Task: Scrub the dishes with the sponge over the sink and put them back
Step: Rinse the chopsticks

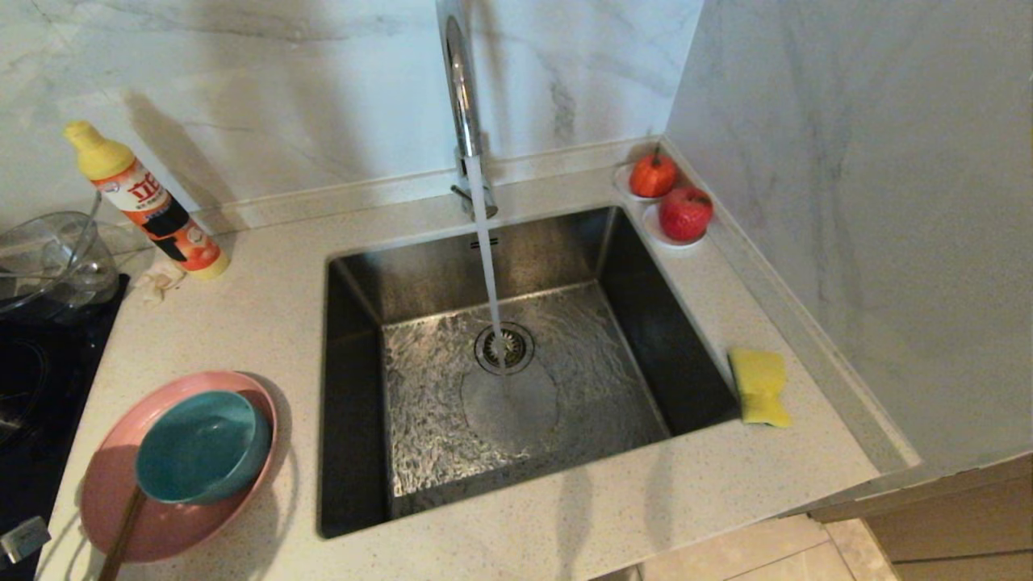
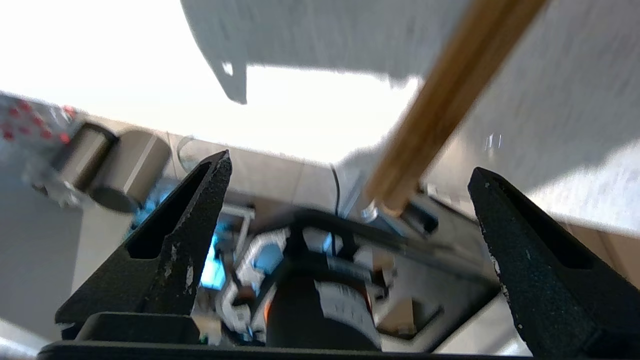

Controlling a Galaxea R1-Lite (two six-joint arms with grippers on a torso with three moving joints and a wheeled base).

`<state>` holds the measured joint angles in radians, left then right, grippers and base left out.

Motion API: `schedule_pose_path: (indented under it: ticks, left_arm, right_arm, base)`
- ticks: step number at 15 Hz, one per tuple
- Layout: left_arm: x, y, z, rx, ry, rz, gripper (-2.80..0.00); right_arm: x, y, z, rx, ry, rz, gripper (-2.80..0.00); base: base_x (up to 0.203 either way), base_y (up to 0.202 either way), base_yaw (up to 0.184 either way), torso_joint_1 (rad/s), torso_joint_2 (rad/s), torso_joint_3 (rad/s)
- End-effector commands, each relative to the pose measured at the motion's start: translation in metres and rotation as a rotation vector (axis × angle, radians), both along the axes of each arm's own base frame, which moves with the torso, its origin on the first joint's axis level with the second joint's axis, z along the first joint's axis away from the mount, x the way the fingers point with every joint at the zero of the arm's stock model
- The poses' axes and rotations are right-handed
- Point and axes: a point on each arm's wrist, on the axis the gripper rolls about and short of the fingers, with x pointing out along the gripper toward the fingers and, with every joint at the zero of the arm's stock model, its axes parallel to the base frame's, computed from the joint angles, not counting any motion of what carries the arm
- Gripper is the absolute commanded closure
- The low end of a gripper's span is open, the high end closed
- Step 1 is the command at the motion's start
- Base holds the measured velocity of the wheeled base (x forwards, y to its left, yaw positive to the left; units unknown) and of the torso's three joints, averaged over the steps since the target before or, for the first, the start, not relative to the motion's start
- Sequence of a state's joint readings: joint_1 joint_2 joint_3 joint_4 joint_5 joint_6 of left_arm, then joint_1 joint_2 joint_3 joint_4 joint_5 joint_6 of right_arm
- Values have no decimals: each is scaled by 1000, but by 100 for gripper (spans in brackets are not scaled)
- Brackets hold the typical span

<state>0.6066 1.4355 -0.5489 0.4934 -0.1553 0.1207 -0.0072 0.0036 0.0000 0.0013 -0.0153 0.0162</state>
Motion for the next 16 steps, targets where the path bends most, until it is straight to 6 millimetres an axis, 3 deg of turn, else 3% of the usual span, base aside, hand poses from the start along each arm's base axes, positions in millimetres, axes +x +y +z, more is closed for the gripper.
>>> schedule_pose_path:
  ticks: [1,16]
  left_arm:
    - [4,3,-1,6,-12,6,-280]
    - [15,8,2,-27,-108,-4,-280]
  right_arm:
    - [0,0,0,0,1,0,0]
    - [0,0,0,1,1,0,0]
  base:
    - [0,0,0,0,0,0]
    - [0,0,0,0,0,0]
